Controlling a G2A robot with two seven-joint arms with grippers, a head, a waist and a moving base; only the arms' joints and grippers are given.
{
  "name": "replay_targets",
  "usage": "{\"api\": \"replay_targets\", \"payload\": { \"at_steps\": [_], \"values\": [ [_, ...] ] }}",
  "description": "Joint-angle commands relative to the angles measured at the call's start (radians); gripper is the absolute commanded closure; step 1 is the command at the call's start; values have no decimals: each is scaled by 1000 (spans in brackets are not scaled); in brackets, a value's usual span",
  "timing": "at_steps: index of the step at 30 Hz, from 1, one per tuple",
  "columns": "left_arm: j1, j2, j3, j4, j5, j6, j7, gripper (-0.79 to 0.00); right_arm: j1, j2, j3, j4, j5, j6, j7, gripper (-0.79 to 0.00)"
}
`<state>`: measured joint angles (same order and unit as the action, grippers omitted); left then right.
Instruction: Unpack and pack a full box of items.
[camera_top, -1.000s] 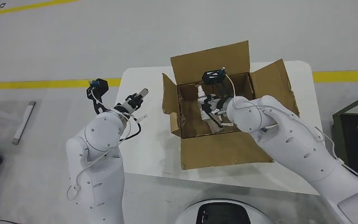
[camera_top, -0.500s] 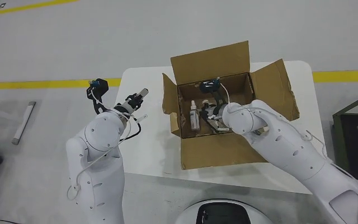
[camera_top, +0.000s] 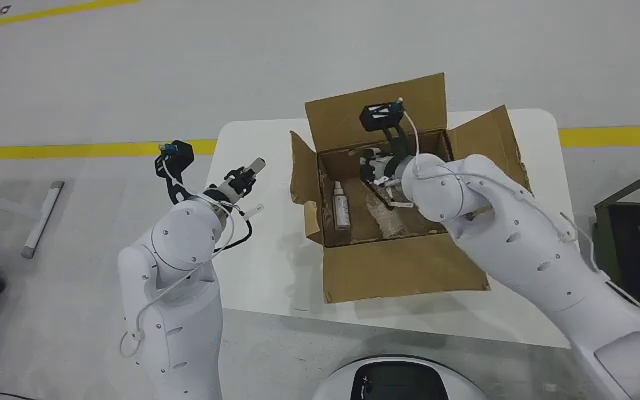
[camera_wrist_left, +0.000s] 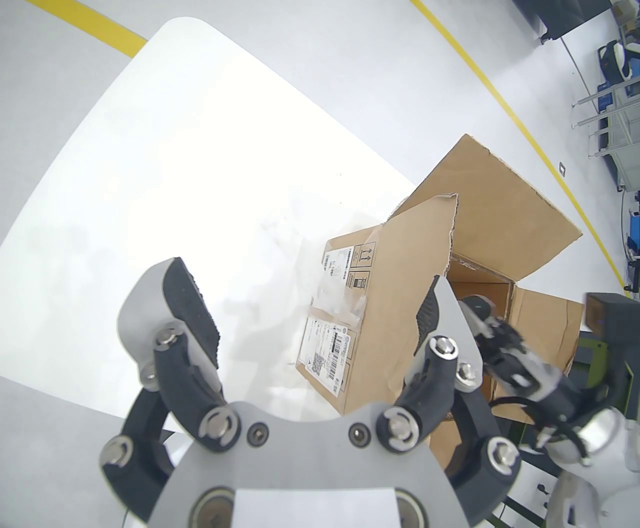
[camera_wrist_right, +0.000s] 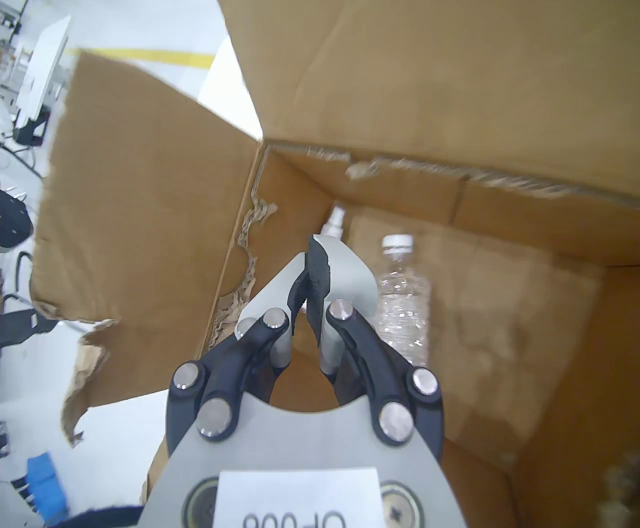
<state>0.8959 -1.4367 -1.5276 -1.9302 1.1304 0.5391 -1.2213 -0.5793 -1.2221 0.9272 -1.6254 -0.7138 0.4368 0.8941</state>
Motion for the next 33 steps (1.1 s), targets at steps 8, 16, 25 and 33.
{"api": "replay_targets", "payload": {
  "at_steps": [8, 16, 25, 33],
  "values": [
    [0, 0, 0, 0, 0, 0, 0, -785, -279, 116, 411, -449, -528, 23, 385, 0],
    [0, 0, 0, 0, 0, 0, 0, -785, -500, 137, 694, -591, -742, -146, 635, 0],
    [0, 0, 0, 0, 0, 0, 0, -785, -557, 131, 734, -592, -725, -153, 642, 0],
    [0, 0, 0, 0, 0, 0, 0, -785, -596, 127, 738, -512, -712, -160, 601, 0]
  ]
}}
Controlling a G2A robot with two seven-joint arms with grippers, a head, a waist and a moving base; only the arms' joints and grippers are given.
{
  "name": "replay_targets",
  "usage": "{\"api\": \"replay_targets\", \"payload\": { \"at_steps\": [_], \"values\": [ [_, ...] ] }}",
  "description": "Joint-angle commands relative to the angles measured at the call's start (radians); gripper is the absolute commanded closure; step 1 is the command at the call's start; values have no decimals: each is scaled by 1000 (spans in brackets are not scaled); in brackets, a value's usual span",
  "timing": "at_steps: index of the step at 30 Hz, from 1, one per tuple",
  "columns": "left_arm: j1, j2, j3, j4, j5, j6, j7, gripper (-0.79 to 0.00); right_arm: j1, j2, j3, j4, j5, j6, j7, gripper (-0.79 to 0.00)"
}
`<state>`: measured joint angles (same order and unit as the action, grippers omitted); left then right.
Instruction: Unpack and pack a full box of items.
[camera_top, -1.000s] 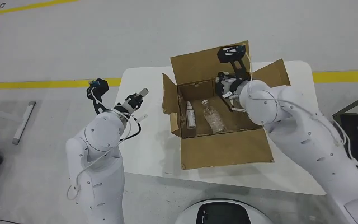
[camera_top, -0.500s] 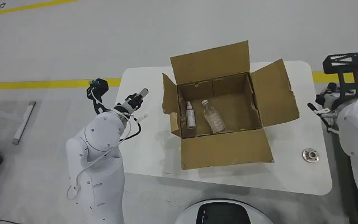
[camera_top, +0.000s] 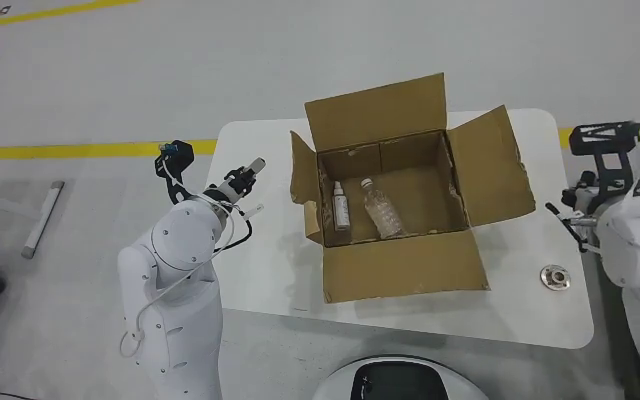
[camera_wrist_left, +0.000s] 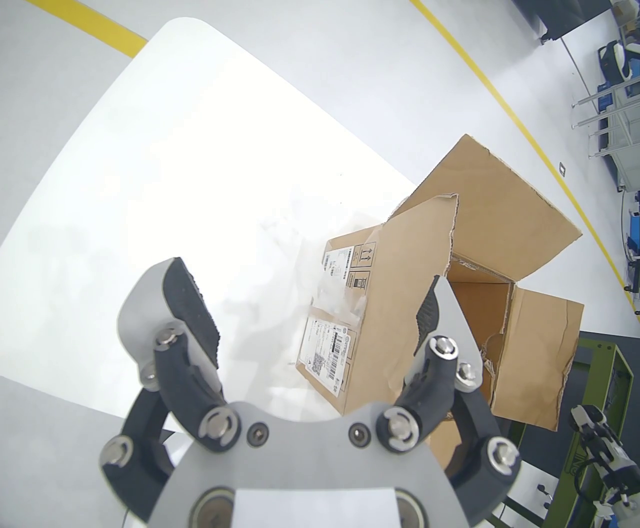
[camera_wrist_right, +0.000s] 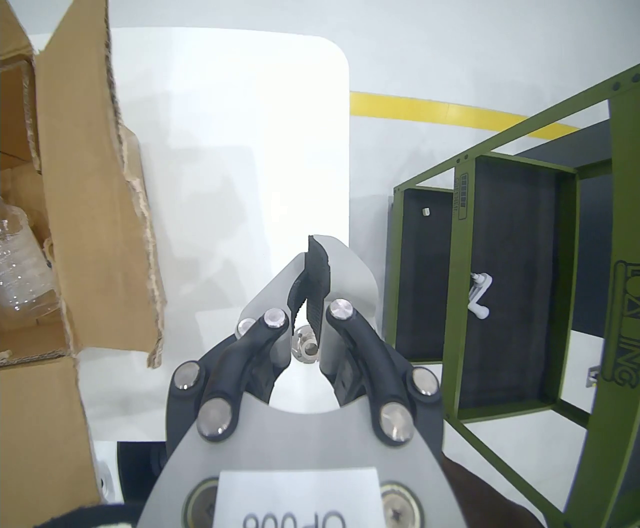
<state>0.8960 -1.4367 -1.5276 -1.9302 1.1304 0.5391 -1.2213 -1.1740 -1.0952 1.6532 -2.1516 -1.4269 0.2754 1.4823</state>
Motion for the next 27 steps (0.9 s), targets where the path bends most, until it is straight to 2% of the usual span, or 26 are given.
{"api": "replay_targets", "payload": {
  "at_steps": [1, 8, 9, 10, 13, 20, 27],
  "values": [
    [0, 0, 0, 0, 0, 0, 0, -785, -5, 0, 24, 25, 8, -3, 28, 0],
    [0, 0, 0, 0, 0, 0, 0, -785, -86, 9, 90, 139, 40, -86, 54, 0],
    [0, 0, 0, 0, 0, 0, 0, -785, -107, 10, 94, 152, 58, -92, 54, -40],
    [0, 0, 0, 0, 0, 0, 0, -785, -118, 11, 94, 157, 64, -99, 54, -114],
    [0, 0, 0, 0, 0, 0, 0, -785, -161, 15, 85, 157, 81, -110, 54, -225],
    [0, 0, 0, 0, 0, 0, 0, -785, -223, 24, 46, 132, 96, -84, 54, -329],
    [0, 0, 0, 0, 0, 0, 0, -785, -231, 30, 27, 153, 105, -62, 54, -323]
  ]
}}
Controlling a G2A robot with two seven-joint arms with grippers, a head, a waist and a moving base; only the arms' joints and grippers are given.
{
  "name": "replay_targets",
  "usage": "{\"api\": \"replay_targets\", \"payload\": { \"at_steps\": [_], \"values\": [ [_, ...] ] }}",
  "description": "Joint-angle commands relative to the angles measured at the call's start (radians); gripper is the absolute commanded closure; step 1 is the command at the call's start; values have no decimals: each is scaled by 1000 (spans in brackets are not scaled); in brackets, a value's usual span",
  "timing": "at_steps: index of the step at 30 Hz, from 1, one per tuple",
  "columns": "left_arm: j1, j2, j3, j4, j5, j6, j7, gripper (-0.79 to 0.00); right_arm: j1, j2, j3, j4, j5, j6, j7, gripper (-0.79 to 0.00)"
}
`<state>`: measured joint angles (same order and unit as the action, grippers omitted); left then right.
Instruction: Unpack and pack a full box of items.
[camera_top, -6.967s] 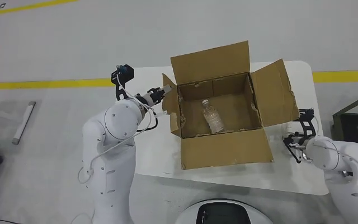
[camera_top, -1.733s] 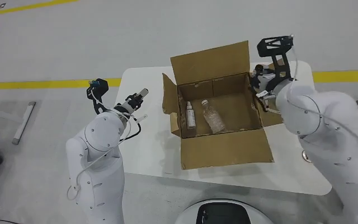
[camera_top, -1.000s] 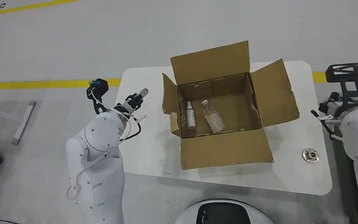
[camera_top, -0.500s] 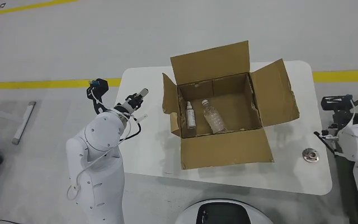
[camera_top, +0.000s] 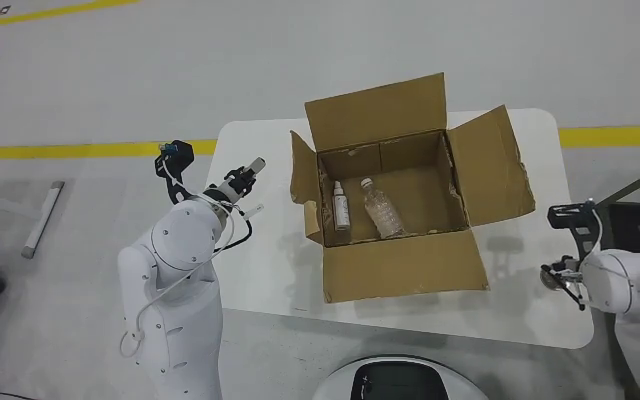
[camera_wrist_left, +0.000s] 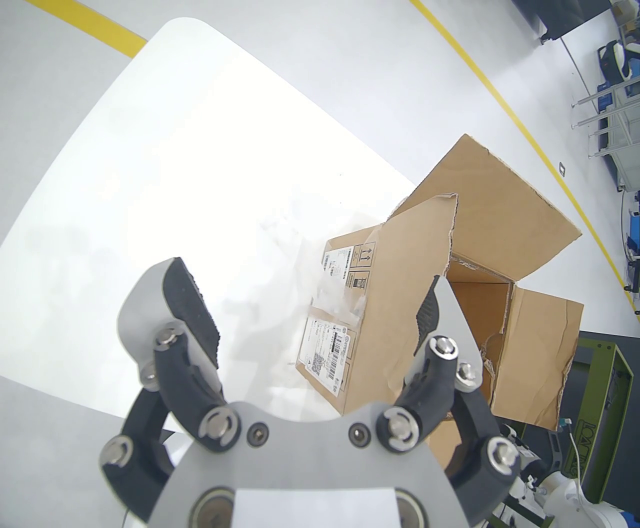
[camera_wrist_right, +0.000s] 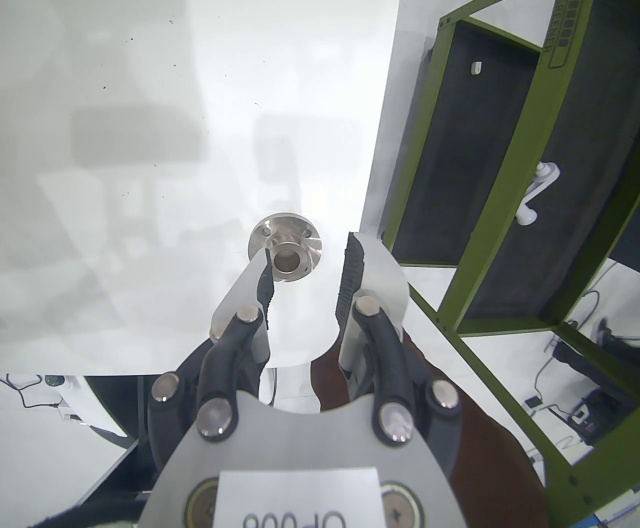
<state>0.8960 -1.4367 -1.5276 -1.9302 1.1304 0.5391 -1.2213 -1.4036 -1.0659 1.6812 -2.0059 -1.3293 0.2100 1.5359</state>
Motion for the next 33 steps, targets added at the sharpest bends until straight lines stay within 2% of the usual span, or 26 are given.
{"api": "replay_targets", "payload": {
  "at_steps": [1, 6, 21, 33],
  "values": [
    [0, 0, 0, 0, 0, 0, 0, -785, -1, 2, -1, 10, 10, 4, 0, -320],
    [0, 0, 0, 0, 0, 0, 0, -785, -6, 6, -1, 32, 62, 14, 0, -326],
    [0, 0, 0, 0, 0, 0, 0, -785, 4, 20, -11, 87, 83, 34, 0, -320],
    [0, 0, 0, 0, 0, 0, 0, -785, 32, 23, -37, 119, 91, 47, 0, -256]
  ]
}}
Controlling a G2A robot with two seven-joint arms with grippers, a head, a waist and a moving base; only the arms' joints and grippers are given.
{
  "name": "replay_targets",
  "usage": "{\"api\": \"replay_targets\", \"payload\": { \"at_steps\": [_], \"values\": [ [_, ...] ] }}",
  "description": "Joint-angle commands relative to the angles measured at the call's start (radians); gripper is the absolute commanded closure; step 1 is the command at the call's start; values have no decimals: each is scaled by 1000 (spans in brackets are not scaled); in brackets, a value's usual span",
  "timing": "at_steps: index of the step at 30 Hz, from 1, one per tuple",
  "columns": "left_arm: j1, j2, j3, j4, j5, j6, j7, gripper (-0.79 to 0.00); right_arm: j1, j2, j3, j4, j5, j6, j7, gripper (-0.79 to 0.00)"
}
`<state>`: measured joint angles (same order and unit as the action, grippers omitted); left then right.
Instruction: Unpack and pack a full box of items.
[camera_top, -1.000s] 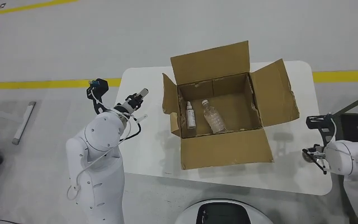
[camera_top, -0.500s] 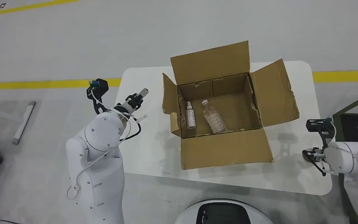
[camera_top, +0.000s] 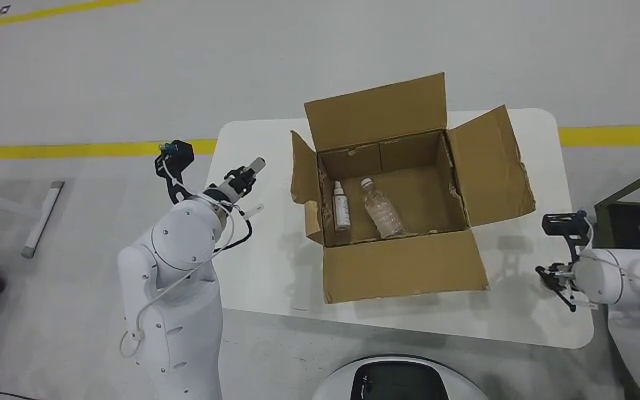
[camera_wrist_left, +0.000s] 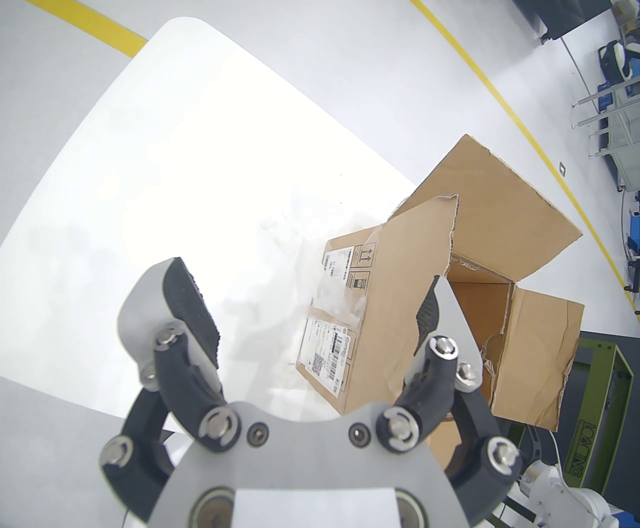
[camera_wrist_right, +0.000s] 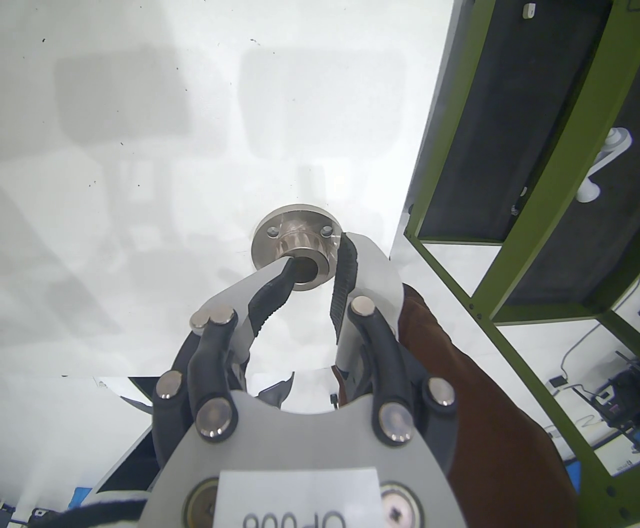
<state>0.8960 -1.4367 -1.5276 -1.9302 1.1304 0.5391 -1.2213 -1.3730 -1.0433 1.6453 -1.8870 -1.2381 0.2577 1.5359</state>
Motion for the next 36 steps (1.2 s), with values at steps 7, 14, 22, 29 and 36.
{"api": "replay_targets", "payload": {
  "at_steps": [7, 14, 22, 29, 36],
  "values": [
    [0, 0, 0, 0, 0, 0, 0, -785, 12, 2, -12, 12, 4, 4, 0, -105],
    [0, 0, 0, 0, 0, 0, 0, -785, 22, 3, -21, 28, 8, 10, 0, 0],
    [0, 0, 0, 0, 0, 0, 0, -785, 33, 4, -8, 10, 20, 19, 0, 0],
    [0, 0, 0, 0, 0, 0, 0, -785, 39, 9, 38, -37, 51, 18, 0, 0],
    [0, 0, 0, 0, 0, 0, 0, -785, 36, 16, 49, -54, 77, -14, 0, -105]
  ]
}}
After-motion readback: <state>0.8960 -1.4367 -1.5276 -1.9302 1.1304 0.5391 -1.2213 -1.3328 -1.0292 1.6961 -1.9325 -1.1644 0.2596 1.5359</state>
